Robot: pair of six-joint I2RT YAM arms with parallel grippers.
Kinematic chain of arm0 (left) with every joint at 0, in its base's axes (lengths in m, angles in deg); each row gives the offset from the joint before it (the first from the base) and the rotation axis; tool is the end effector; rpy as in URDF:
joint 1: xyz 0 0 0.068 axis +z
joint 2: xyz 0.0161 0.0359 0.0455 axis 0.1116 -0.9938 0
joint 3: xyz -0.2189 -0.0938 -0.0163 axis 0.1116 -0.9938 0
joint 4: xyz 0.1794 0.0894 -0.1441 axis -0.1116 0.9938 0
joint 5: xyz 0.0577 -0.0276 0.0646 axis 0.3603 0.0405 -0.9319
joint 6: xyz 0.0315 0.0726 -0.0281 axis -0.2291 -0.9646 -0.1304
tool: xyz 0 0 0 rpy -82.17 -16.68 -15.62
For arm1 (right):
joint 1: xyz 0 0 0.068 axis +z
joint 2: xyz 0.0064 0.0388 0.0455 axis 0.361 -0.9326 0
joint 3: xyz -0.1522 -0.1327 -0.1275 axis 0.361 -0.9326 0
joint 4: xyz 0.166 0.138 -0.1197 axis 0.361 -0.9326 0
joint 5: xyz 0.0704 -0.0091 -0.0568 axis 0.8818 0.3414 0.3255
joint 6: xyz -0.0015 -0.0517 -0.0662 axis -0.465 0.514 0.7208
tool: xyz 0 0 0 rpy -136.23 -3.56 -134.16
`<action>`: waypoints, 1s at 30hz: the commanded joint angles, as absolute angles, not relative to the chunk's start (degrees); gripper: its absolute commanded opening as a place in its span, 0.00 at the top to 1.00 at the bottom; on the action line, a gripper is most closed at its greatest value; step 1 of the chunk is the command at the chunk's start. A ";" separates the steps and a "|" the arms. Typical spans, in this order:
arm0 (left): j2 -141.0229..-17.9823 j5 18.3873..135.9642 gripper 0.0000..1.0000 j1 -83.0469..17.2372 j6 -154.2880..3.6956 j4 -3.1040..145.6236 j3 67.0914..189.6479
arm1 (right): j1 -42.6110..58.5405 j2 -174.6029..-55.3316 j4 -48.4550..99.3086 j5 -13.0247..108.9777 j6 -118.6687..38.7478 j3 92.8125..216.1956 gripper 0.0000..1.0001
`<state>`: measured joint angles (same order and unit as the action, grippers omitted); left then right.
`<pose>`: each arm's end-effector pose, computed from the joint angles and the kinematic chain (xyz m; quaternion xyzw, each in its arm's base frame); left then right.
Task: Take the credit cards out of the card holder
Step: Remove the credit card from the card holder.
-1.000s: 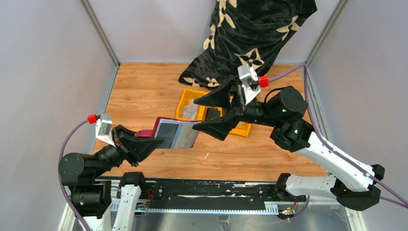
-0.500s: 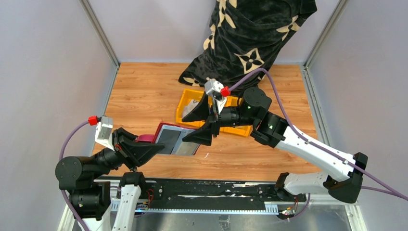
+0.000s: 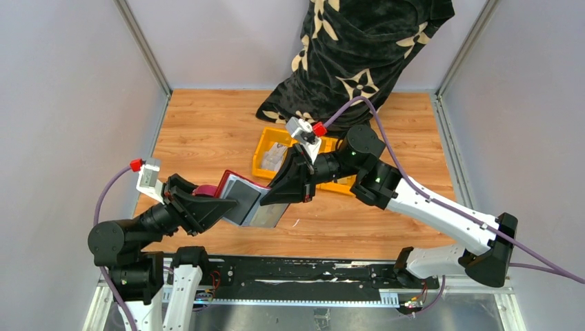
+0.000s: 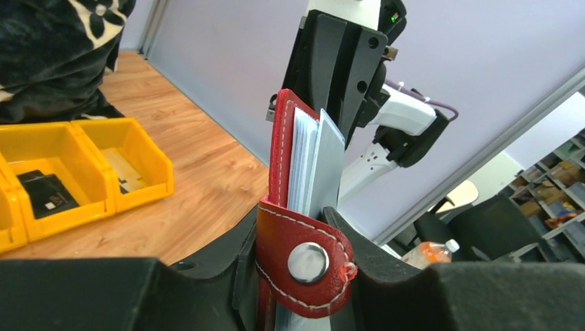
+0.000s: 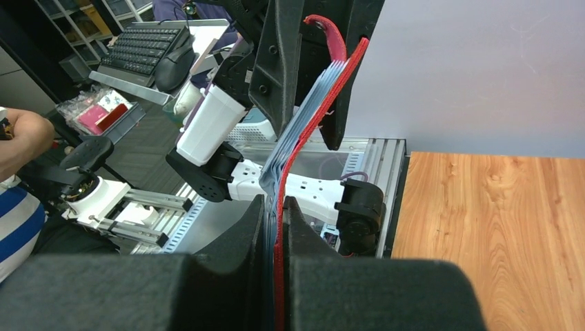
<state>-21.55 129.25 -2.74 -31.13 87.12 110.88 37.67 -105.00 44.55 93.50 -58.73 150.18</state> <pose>0.0534 -0.0606 0.4126 0.1300 0.6202 -0.5650 0.5285 0.0982 0.2760 0.4285 -0.4976 0.3953 0.6814 0.3632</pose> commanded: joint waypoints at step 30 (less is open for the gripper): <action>-21.06 130.15 0.84 -2.80 -21.19 80.42 109.40 | 37.73 -107.90 49.36 95.29 -65.28 155.06 1.00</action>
<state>-21.37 129.36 -2.74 -21.64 80.48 109.63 37.58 -108.06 45.29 93.83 -63.69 153.37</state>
